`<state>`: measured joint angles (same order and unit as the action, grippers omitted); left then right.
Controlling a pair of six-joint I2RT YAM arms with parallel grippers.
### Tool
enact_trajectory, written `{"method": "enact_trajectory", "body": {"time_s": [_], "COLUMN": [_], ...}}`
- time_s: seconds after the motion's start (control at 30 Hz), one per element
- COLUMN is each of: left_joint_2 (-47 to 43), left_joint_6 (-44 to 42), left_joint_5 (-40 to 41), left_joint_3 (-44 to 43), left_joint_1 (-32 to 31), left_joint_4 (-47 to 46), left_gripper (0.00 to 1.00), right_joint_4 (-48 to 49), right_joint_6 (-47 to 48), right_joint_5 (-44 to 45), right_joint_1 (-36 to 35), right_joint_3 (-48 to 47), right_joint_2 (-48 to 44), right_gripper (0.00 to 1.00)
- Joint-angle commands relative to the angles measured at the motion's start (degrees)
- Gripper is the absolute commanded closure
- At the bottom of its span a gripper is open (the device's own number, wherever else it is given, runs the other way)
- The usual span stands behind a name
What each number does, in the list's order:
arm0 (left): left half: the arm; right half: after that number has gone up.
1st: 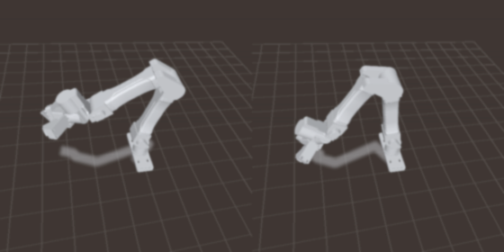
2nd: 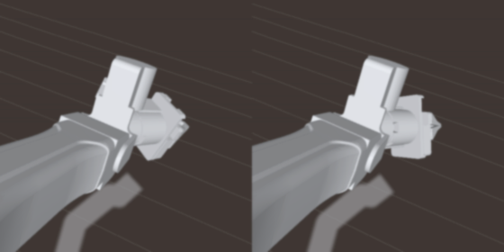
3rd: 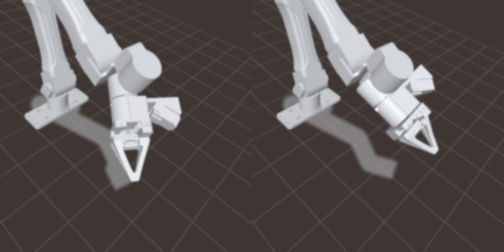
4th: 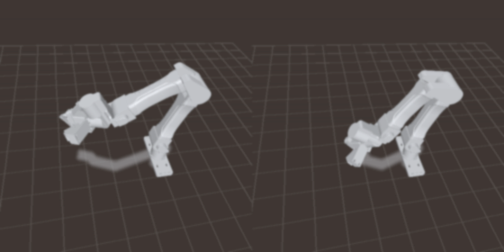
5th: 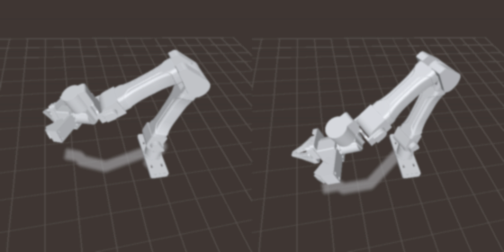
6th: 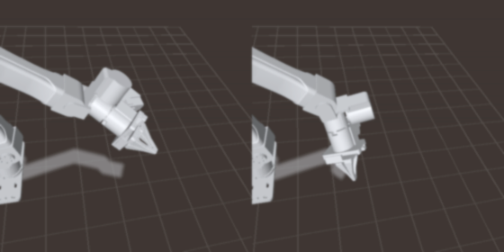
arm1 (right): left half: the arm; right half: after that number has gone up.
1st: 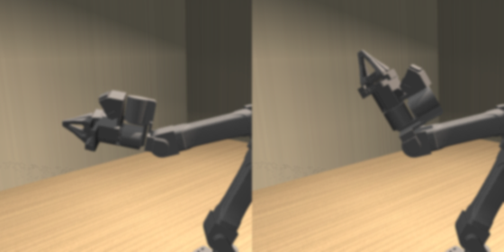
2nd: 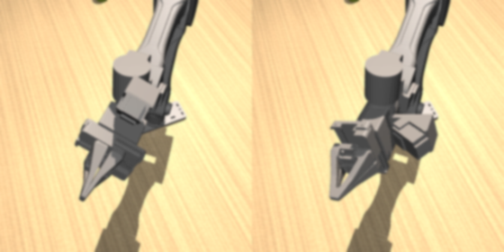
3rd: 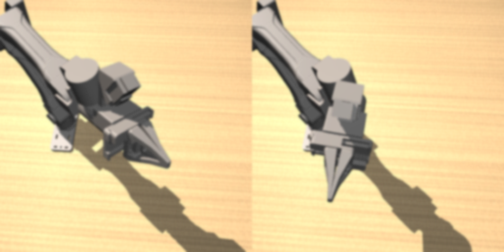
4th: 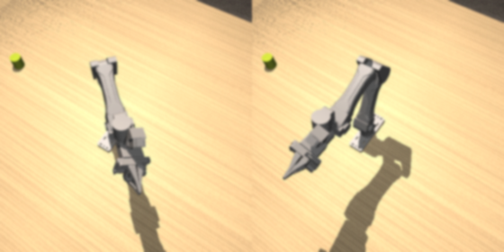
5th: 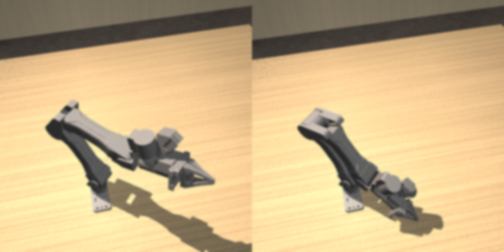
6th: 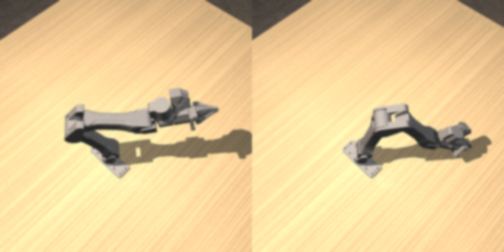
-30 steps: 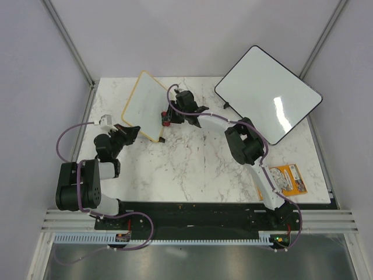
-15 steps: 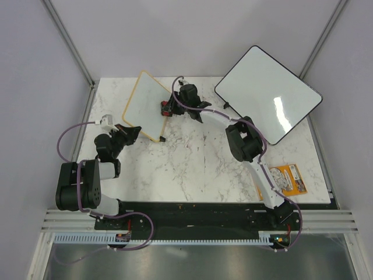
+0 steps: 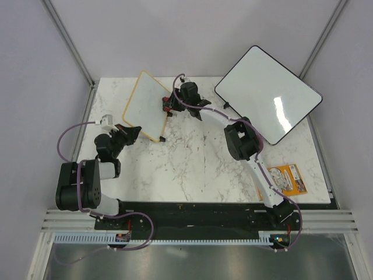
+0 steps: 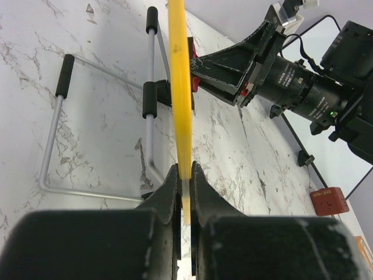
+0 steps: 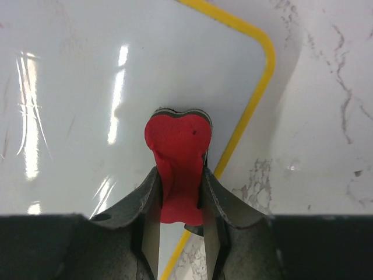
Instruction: Erase the whiteboard
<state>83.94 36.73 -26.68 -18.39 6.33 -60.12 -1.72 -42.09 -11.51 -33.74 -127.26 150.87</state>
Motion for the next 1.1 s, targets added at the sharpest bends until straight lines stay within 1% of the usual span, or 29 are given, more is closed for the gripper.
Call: {"method": "enact_trajectory", "body": {"time_s": [0.0, 0.13, 0.33, 0.4, 0.57, 0.73, 0.9, 1.0, 1.07], "left_joint_2": [-0.9, -0.9, -0.8, -0.9, -1.4, -2.5, -7.5, -12.5, -15.6], "left_joint_6": [-2.8, -2.9, -2.9, -3.0, -3.2, -3.5, -4.1, -5.3, -5.4], "left_joint_5": [-3.8, -3.7, -3.7, -3.6, -3.3, -3.3, -3.3, -2.7, -1.9], "left_joint_3": [0.0, 0.0, 0.0, 0.0, 0.2, 0.4, 2.0, 2.5, 4.0], "left_joint_1": [-1.1, -1.3, -1.3, -1.4, -1.5, -1.5, -1.5, -1.5, -1.8], "left_joint_4": [0.2, 0.2, 0.2, 0.2, 0.8, 2.0, 5.0, 8.8, 9.2], "left_gripper": [0.98, 0.98, 0.98, 0.98, 0.98, 0.98, 0.98, 0.98, 0.98], "right_joint_4": [0.0, 0.1, 1.4, 5.8, 11.0, 12.7, 14.0, 14.3, 14.7], "right_joint_6": [4.6, 4.4, 3.7, 3.0, 2.6, 2.3, 1.5, 2.4, 2.5], "right_joint_5": [-1.6, -2.1, -7.5, -9.7, -14.2, -12.1, -12.0, -11.3, -11.1], "right_joint_1": [-4.6, -6.8, -9.1, -9.5, -10.8, -10.7, -9.7, -9.5, -9.4], "right_joint_3": [-0.2, -1.1, -1.2, 0.3, 2.2, 4.0, 6.4, 8.4, 9.6], "right_joint_2": [-1.7, -1.4, -0.3, -0.9, -2.4, -4.2, -5.6, -7.0, -7.5], "right_gripper": [1.00, 1.00, 1.00, 1.00, 1.00, 1.00, 1.00, 1.00, 1.00]}}
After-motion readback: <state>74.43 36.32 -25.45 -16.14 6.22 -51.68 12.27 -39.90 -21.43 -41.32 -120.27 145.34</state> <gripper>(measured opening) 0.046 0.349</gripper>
